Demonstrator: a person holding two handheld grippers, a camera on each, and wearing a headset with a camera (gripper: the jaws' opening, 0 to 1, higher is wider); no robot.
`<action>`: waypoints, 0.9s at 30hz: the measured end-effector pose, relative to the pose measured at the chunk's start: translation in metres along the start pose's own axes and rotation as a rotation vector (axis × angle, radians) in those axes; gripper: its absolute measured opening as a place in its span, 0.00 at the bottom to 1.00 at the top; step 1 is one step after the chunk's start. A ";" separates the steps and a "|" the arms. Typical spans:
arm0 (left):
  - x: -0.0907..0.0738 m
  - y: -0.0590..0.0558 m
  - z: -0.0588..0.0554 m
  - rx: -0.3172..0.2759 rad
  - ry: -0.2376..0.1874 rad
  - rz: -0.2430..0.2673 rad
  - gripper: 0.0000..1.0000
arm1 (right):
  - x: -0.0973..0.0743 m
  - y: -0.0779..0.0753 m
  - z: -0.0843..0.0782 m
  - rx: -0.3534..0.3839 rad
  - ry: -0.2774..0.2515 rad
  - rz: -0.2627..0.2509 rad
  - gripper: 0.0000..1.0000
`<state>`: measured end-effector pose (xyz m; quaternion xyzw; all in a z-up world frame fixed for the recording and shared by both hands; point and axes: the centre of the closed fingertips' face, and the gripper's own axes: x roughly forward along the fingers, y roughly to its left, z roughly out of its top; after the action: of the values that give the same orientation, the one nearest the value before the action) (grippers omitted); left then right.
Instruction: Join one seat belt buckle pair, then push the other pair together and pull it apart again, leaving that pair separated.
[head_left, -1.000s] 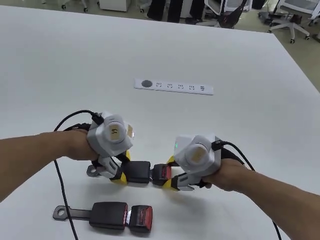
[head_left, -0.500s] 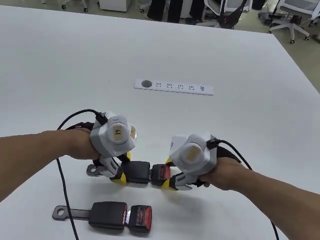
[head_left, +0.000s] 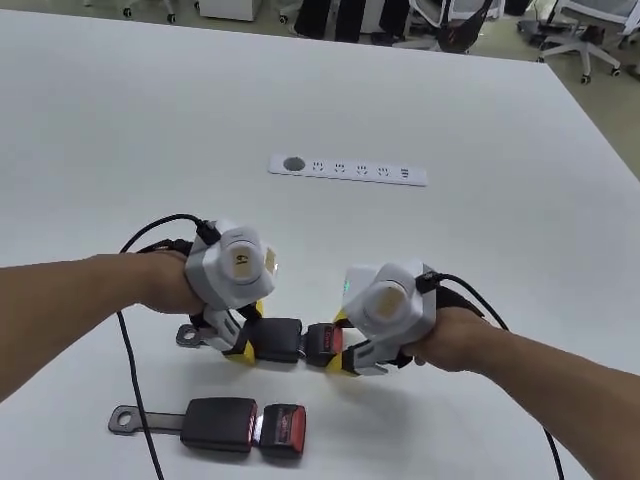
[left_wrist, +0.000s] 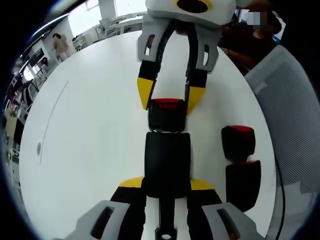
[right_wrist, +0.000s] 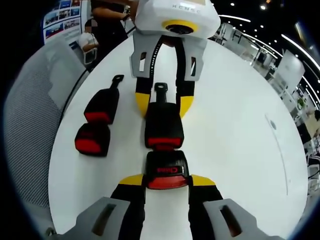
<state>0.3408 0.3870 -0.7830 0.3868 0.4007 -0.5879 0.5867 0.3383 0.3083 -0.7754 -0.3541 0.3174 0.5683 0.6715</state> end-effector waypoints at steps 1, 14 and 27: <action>0.000 0.000 0.000 0.003 0.008 -0.002 0.31 | 0.000 0.000 0.000 0.001 0.001 0.001 0.28; 0.001 -0.001 0.000 0.010 0.057 -0.006 0.32 | -0.008 0.000 -0.015 -0.013 0.008 0.014 0.29; 0.001 -0.002 0.001 -0.001 0.062 -0.002 0.32 | -0.018 -0.006 -0.032 -0.010 0.032 0.016 0.29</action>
<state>0.3390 0.3860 -0.7833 0.4042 0.4194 -0.5760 0.5735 0.3403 0.2716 -0.7770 -0.3640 0.3277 0.5696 0.6601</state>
